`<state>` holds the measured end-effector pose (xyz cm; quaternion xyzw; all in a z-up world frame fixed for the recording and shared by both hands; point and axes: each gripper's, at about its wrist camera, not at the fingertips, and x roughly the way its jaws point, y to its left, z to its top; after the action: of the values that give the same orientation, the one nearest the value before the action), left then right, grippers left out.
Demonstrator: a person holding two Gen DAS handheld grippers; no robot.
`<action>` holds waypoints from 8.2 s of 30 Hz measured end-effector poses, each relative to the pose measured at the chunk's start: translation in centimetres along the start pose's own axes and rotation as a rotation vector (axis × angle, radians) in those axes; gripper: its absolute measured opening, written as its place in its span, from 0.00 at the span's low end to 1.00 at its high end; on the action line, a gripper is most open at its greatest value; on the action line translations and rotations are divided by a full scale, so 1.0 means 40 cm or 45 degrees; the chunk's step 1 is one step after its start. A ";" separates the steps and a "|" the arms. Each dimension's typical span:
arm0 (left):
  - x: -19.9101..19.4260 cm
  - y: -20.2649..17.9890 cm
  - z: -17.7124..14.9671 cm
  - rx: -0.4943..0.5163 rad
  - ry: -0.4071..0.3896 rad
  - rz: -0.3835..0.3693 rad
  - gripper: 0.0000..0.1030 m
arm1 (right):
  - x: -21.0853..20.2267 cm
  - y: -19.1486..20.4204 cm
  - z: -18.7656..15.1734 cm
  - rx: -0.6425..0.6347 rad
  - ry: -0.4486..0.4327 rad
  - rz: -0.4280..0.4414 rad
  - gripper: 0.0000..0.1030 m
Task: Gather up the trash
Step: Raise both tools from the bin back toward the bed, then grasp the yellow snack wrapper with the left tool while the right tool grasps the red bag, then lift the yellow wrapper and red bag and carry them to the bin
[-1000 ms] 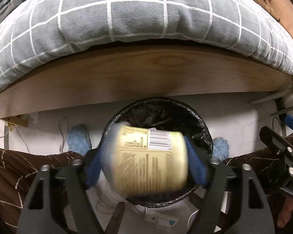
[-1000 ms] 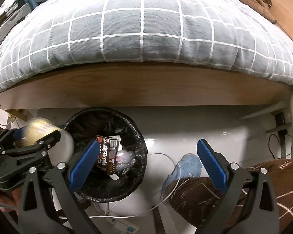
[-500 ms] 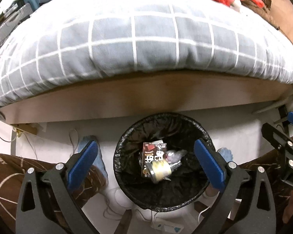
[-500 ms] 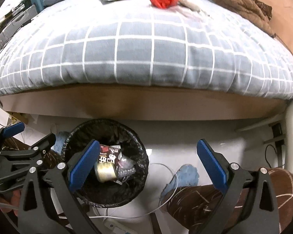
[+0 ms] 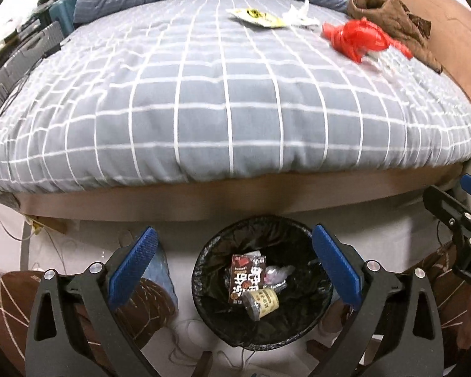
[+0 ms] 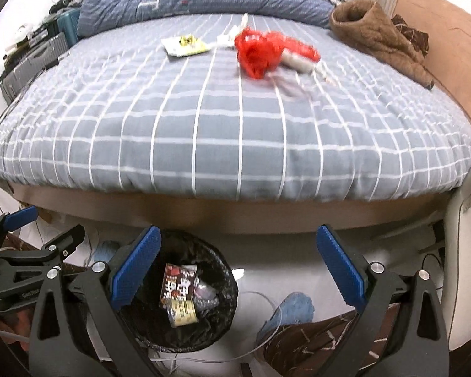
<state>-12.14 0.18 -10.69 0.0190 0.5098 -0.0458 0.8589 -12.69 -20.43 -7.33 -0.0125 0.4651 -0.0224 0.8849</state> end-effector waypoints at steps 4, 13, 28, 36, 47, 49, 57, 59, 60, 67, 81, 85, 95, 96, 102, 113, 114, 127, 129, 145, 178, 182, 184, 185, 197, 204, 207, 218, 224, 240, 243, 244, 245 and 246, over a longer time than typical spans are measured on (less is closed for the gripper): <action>-0.035 0.004 0.038 -0.010 -0.038 -0.007 0.94 | -0.033 -0.010 0.034 -0.003 -0.053 0.002 0.93; -0.085 -0.004 0.123 -0.006 -0.105 -0.004 0.94 | -0.077 -0.034 0.119 -0.005 -0.147 -0.017 0.93; -0.122 -0.003 0.300 -0.033 -0.205 0.014 0.94 | -0.107 -0.057 0.281 -0.023 -0.253 -0.037 0.93; -0.091 -0.011 0.406 -0.010 -0.229 0.023 0.94 | -0.082 -0.069 0.381 -0.029 -0.293 -0.048 0.93; 0.010 0.001 0.555 -0.028 -0.228 0.020 0.94 | 0.035 -0.083 0.496 -0.047 -0.275 -0.030 0.93; 0.033 0.005 0.581 -0.029 -0.228 0.019 0.94 | 0.062 -0.082 0.508 -0.056 -0.266 -0.022 0.93; 0.166 -0.001 0.683 -0.011 -0.199 0.020 0.94 | 0.211 -0.083 0.537 -0.050 -0.174 0.036 0.85; 0.195 -0.007 0.699 0.005 -0.194 0.022 0.94 | 0.243 -0.082 0.541 -0.050 -0.155 0.046 0.81; 0.218 -0.013 0.711 0.017 -0.189 0.027 0.94 | 0.253 -0.082 0.543 -0.049 -0.148 0.052 0.81; 0.326 -0.033 0.772 0.031 -0.142 0.006 0.94 | 0.345 -0.081 0.559 -0.040 -0.089 0.104 0.69; 0.455 -0.094 0.814 0.089 0.001 -0.042 0.51 | 0.418 -0.069 0.551 -0.051 -0.012 0.156 0.39; 0.460 -0.107 0.814 0.108 0.002 -0.017 0.24 | 0.425 -0.069 0.553 -0.047 0.002 0.157 0.35; 0.450 -0.110 0.812 0.115 -0.013 -0.038 0.05 | 0.422 -0.071 0.553 -0.030 -0.008 0.165 0.32; 0.446 -0.107 0.812 0.108 -0.019 -0.044 0.05 | 0.420 -0.072 0.553 -0.027 -0.012 0.165 0.32; 0.411 -0.091 0.804 0.084 -0.052 -0.067 0.05 | 0.401 -0.077 0.557 -0.017 -0.029 0.168 0.31; 0.329 -0.074 0.779 0.067 -0.084 -0.082 0.05 | 0.350 -0.063 0.568 -0.019 -0.061 0.164 0.31; 0.319 -0.072 0.777 0.062 -0.087 -0.087 0.05 | 0.345 -0.062 0.569 -0.019 -0.063 0.163 0.31; 0.196 -0.047 0.733 0.042 -0.139 -0.092 0.05 | 0.259 -0.069 0.567 0.011 -0.093 0.161 0.31; 0.173 -0.046 0.724 0.040 -0.148 -0.086 0.05 | 0.242 -0.069 0.566 0.011 -0.100 0.158 0.31; 0.024 -0.020 0.631 0.021 -0.176 -0.069 0.05 | 0.113 -0.049 0.519 0.015 -0.131 0.148 0.31; -0.226 0.019 0.408 -0.012 -0.240 -0.070 0.05 | -0.118 0.038 0.355 -0.022 -0.165 0.170 0.31; -0.246 0.025 0.373 -0.022 -0.243 -0.069 0.05 | -0.133 0.051 0.333 -0.033 -0.161 0.175 0.31; -0.252 0.029 0.357 -0.025 -0.243 -0.070 0.05 | -0.141 0.058 0.319 -0.036 -0.160 0.177 0.31; -0.256 0.030 0.346 -0.025 -0.242 -0.070 0.05 | -0.145 0.061 0.312 -0.034 -0.160 0.177 0.31; -0.306 0.030 0.246 -0.060 -0.253 -0.078 0.05 | -0.181 0.080 0.212 -0.039 -0.141 0.194 0.31; -0.314 0.018 0.181 -0.051 -0.244 -0.077 0.05 | -0.197 0.089 0.156 -0.052 -0.129 0.192 0.31; -0.312 0.015 0.147 -0.050 -0.231 -0.081 0.05 | -0.206 0.091 0.127 -0.054 -0.127 0.190 0.31; -0.270 0.005 0.018 -0.051 -0.155 -0.111 0.05 | -0.206 0.092 0.018 -0.047 -0.087 0.200 0.31; -0.225 0.007 -0.033 -0.052 -0.110 -0.113 0.05 | -0.165 0.098 -0.037 -0.046 -0.027 0.204 0.31; -0.032 -0.001 -0.113 -0.028 0.058 -0.083 0.05 | 0.019 0.102 -0.147 -0.013 0.156 0.241 0.31; 0.008 -0.004 -0.118 -0.024 0.101 -0.079 0.05 | 0.060 0.101 -0.153 -0.002 0.204 0.253 0.31; 0.018 -0.007 -0.117 -0.022 0.111 -0.076 0.05 | 0.068 0.103 -0.155 -0.003 0.211 0.254 0.31; 0.028 -0.009 -0.116 -0.020 0.120 -0.074 0.05 | 0.076 0.103 -0.155 -0.006 0.217 0.254 0.31; 0.040 -0.013 -0.114 -0.015 0.130 -0.072 0.05 | 0.084 0.103 -0.156 -0.008 0.224 0.251 0.31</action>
<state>-15.41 -0.07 -14.27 0.0019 0.5536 -0.0659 0.8302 -15.79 -16.49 -13.80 0.0323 0.5398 0.0651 0.8387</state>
